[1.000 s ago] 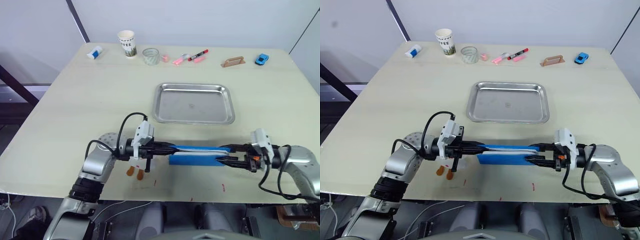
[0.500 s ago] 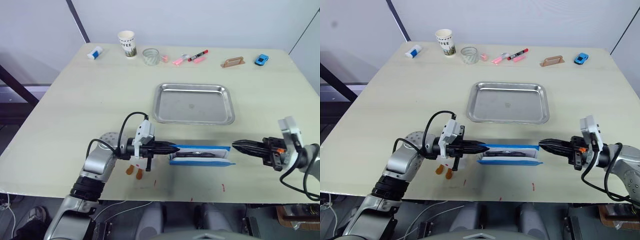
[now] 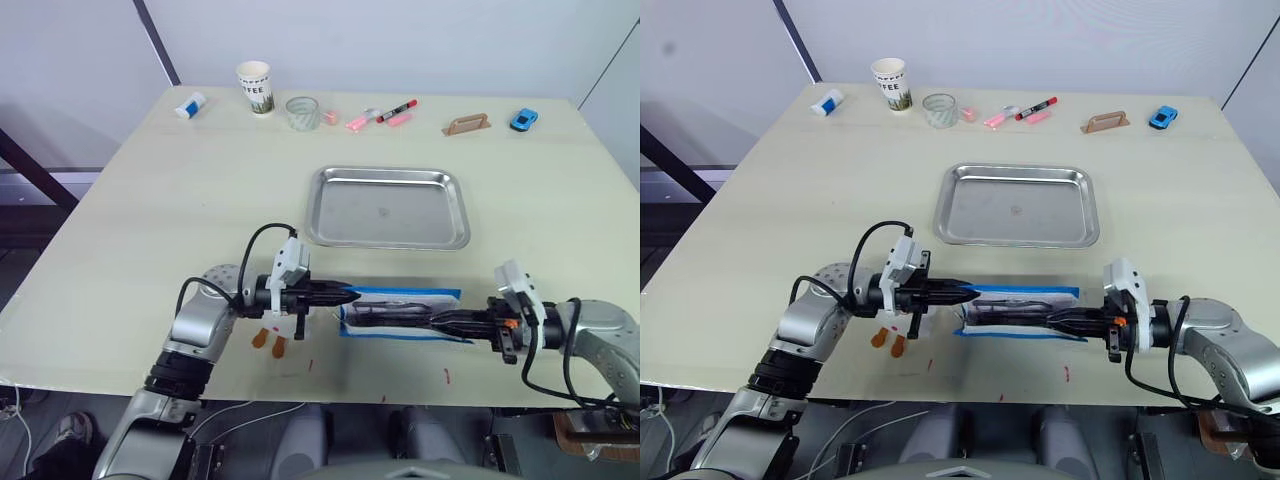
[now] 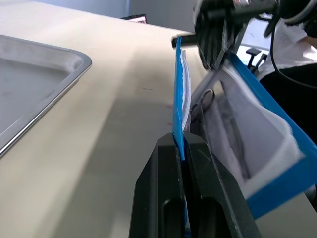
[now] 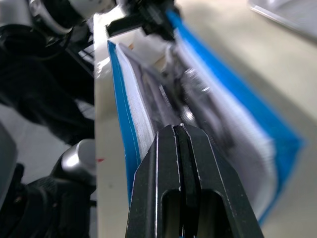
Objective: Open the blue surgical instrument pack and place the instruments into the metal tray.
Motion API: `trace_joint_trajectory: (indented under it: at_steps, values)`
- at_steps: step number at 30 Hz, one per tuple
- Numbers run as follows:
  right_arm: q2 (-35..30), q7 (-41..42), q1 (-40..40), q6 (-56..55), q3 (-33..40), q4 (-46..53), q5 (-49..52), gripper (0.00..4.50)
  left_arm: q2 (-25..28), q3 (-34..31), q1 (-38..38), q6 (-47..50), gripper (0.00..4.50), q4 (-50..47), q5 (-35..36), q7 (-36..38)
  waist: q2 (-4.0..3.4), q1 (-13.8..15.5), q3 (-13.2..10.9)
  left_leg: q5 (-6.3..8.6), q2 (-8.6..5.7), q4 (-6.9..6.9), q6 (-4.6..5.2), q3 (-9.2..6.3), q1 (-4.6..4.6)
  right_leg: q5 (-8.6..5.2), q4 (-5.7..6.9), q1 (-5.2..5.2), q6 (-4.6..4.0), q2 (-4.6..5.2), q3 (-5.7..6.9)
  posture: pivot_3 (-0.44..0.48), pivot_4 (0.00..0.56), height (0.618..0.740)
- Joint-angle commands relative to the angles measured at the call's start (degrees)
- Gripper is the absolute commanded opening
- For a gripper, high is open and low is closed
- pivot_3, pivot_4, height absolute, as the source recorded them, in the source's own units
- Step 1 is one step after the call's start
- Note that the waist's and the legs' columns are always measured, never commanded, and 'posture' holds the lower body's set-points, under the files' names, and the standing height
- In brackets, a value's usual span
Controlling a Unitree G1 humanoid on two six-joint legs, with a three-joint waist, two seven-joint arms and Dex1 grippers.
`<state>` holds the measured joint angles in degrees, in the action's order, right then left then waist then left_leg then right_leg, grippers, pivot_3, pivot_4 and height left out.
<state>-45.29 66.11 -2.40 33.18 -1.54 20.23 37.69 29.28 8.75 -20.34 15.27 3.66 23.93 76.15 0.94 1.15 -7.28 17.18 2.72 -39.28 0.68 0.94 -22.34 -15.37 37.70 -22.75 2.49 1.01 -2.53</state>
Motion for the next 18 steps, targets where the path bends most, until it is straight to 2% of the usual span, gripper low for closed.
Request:
trace_joint_trajectory:
  at_steps: [1,10,18]
  values:
    - [-1.1,1.2,1.6,-1.6,-1.1,2.8,-1.5,0.02,-1.0,0.3,-1.1,1.6,0.0,2.0,-0.2,-1.6,0.0,0.1,0.0,0.0,-0.01,0.0,0.0,-0.01,0.0,0.0,0.0,0.01,0.0,0.0,0.0,0.0,0.15,0.74]
    - [-1.3,0.4,6.2,-7.2,-4.8,2.3,-9.5,0.02,-1.9,3.9,-4.8,-0.8,0.0,8.8,-8.5,-6.4,0.01,-0.3,0.0,0.0,-0.02,0.0,0.0,-0.03,0.02,-0.01,-0.01,0.02,0.0,-0.03,-0.01,0.0,0.15,0.74]
    - [-0.9,-1.1,8.5,-10.7,-7.1,1.4,-14.6,0.02,-2.9,8.7,-6.2,-3.0,0.0,10.5,-17.2,-12.1,0.0,-0.1,0.0,0.0,-0.02,0.01,0.0,0.0,0.13,-0.01,0.0,0.11,0.01,-0.02,-0.04,0.0,0.15,0.74]
